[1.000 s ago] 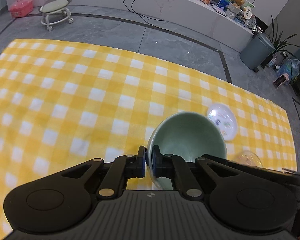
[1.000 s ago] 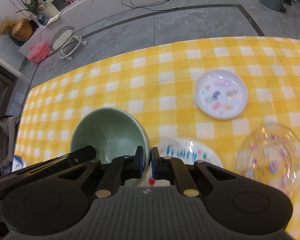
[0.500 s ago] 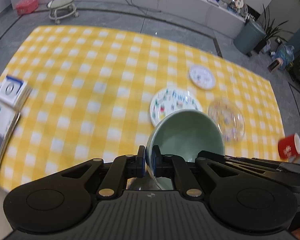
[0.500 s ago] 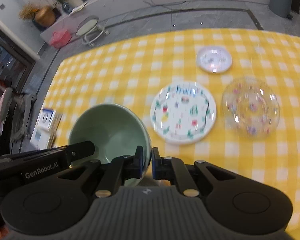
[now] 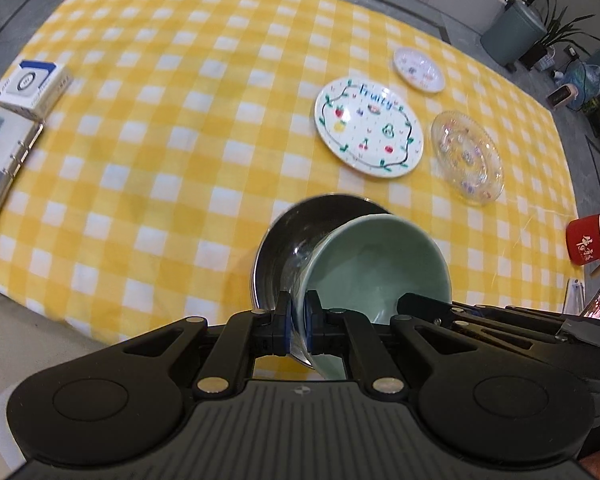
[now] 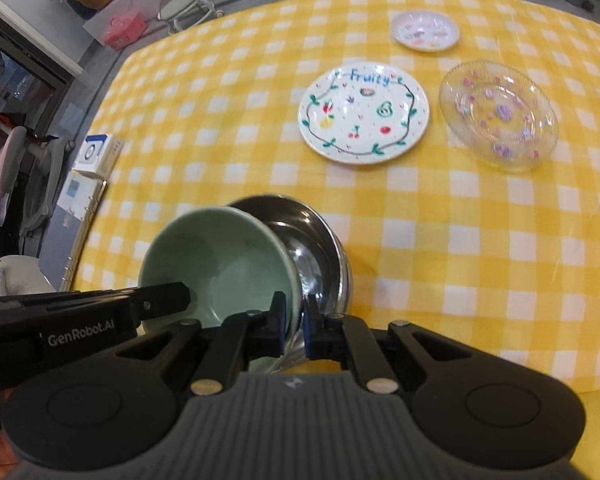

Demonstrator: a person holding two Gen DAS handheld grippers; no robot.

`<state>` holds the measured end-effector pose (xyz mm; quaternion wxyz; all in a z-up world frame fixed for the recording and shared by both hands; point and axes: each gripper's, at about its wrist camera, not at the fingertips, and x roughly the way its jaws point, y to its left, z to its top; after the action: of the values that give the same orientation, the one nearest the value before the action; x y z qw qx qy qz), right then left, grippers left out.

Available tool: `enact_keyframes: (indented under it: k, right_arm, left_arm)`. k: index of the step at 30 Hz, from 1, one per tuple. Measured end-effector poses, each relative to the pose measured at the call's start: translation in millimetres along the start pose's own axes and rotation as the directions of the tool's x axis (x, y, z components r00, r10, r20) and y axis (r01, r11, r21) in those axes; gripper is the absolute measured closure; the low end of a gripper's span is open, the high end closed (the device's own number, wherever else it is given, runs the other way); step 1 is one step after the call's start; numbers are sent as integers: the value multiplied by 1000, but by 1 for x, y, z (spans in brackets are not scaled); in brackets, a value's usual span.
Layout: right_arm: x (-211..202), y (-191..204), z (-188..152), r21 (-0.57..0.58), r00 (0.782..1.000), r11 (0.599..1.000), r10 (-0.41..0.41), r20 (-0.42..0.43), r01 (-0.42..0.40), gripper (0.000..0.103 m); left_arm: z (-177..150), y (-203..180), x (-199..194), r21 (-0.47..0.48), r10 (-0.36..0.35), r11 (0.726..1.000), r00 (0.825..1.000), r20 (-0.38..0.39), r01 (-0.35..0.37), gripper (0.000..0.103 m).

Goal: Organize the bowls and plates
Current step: 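Lower the green bowl into the orange bowl with the right gripper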

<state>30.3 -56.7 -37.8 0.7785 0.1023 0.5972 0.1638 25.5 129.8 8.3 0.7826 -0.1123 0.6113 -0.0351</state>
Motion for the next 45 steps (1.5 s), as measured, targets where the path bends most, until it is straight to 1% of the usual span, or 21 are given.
enact_keyframes:
  k: [10,13,23,28,34,35,37,39,42,45]
  right_arm:
    - [19,0,3,-25,1000,999,-26,-10,26,98]
    - [26,0,4,-31,1000,999,-28,-14,28,99]
    - [30,-4,5,-33,999,999,-36,-5,36,99]
    - [29,-2,5,-34,1000,999,-24,-4,24,92]
    - [24,-1,5,-30,1000,999,-20,3,21,91]
    - [21,-1,5,-32,1000,999,-19,10,19,90]
    - [15,1,5,-36,1000,999,-3,28,4,83]
    - [10,3,5,-43,999,999,1,40,1,82]
    - [4,3,4,-49,998,999,5,58,-2,81]
    - [-4,3,1,-66,996,998,12,94,-6,78]
  left_arm:
    - [4,0,19,19,41,999,998,-42,-40,96]
    - [5,-1,23,28,67,997,997,-42,-66,96]
    - [7,-4,30,42,87,995,995,-48,-85,96]
    - [8,-2,27,27,83,996,996,-45,-82,96]
    - [8,-4,24,33,86,996,996,-34,-85,96]
    - [9,-4,23,33,83,996,996,-30,-82,96]
    - [9,-4,20,32,81,996,996,-23,-80,96]
    - [10,-4,17,30,78,997,997,-15,-78,96]
    - [10,-5,10,27,62,998,998,11,-63,95]
    - [6,-8,0,40,37,998,998,55,-40,95]
